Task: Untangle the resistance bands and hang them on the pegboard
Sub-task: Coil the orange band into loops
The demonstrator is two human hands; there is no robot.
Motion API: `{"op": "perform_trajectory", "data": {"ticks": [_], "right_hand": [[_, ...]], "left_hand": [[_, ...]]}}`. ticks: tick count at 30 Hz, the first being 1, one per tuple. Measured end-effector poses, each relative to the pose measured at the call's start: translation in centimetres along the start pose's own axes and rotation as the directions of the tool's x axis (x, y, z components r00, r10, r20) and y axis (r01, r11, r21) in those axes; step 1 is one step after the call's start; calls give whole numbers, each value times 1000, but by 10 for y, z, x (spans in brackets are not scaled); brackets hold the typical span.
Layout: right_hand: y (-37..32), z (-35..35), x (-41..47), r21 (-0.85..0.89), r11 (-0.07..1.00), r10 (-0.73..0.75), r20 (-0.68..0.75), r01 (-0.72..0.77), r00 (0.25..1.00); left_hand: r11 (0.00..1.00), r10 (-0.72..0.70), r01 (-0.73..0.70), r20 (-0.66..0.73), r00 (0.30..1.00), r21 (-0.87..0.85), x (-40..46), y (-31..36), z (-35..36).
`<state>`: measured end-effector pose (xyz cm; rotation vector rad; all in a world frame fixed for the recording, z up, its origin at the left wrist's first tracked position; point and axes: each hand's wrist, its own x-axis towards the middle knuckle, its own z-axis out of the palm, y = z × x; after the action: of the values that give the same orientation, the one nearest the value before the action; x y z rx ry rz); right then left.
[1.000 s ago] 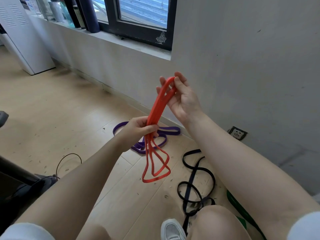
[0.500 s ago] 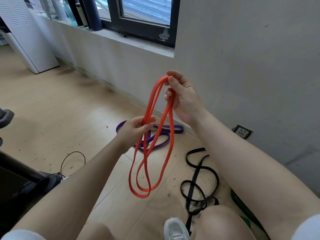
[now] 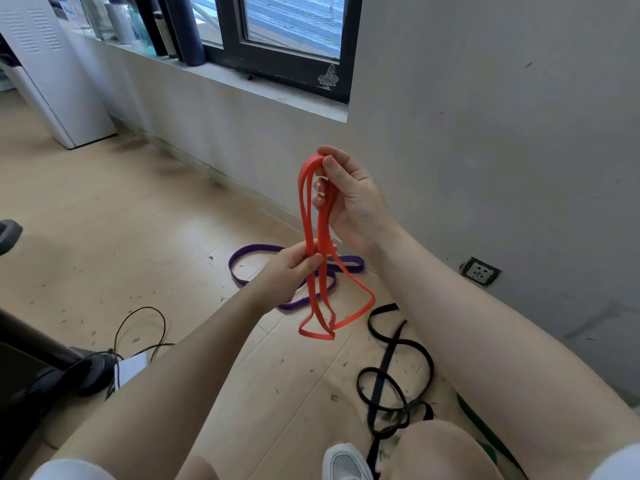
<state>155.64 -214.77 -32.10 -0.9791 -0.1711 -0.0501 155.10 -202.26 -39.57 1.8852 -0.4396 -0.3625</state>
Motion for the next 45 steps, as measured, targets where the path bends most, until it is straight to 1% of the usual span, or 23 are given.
{"op": "perform_trajectory", "data": {"ticks": [2,5,6,8,10,12,15,18,23,25,28,30,32,34,36,39,41,45], "right_hand": [[-2,0,1,-2,1000,-6,-9,6,1000],[-6,-4,2,-100,994,-46,-24,44,999],[-8,-5,2,-139,989,-59,-29,54,998],[-9,-8,1,-170,984,-68,-36,61,997],[-10,-9,1,-166,984,-71,-42,63,997],[-9,-9,0,-154,986,-77,-46,69,996],[-6,-6,0,-107,992,-73,-38,69,997],[-2,-1,0,-76,995,-60,-19,58,998],[1,5,-2,-85,995,-45,7,46,999],[0,4,-1,-108,993,-54,9,55,998],[0,4,1,-93,995,-35,27,37,999],[2,6,2,-57,998,-9,38,12,999],[5,6,3,-27,1000,1,38,0,999],[7,6,5,-22,1000,0,24,0,1000],[8,4,7,-26,1000,-9,13,9,1000],[6,-2,10,-95,994,-51,-7,50,999],[9,-3,10,-135,990,-51,-23,48,998],[23,4,8,-55,998,7,-30,-9,1000]], "left_hand": [[999,28,-28,-6,1000,-17,1,2,3],[996,42,-42,-1,999,-77,3,0,5],[994,41,-43,-28,999,-95,3,-1,5],[990,46,-63,-137,990,-125,3,-6,4],[984,57,-94,-233,971,-149,2,-10,2],[983,63,-108,-277,959,-151,0,-11,0],[989,79,-109,-263,962,-99,-3,-9,1],[995,91,-95,-250,964,-4,-5,-9,6],[996,84,-71,-303,949,56,-2,-6,8],[994,89,-65,-296,951,92,0,-5,8],[983,151,-117,-253,956,143,3,-5,8],[981,183,-164,-205,961,108,4,-5,9],[984,170,-161,-139,976,72,4,-6,11],[985,159,-151,-97,982,85,2,-6,14],[990,133,-125,-124,983,72,0,-9,13],[992,124,-119,-237,964,34,-3,-15,5],[994,106,-97,-246,963,45,-4,-16,3],[996,84,-74,-212,974,52,-3,-17,7]]}}
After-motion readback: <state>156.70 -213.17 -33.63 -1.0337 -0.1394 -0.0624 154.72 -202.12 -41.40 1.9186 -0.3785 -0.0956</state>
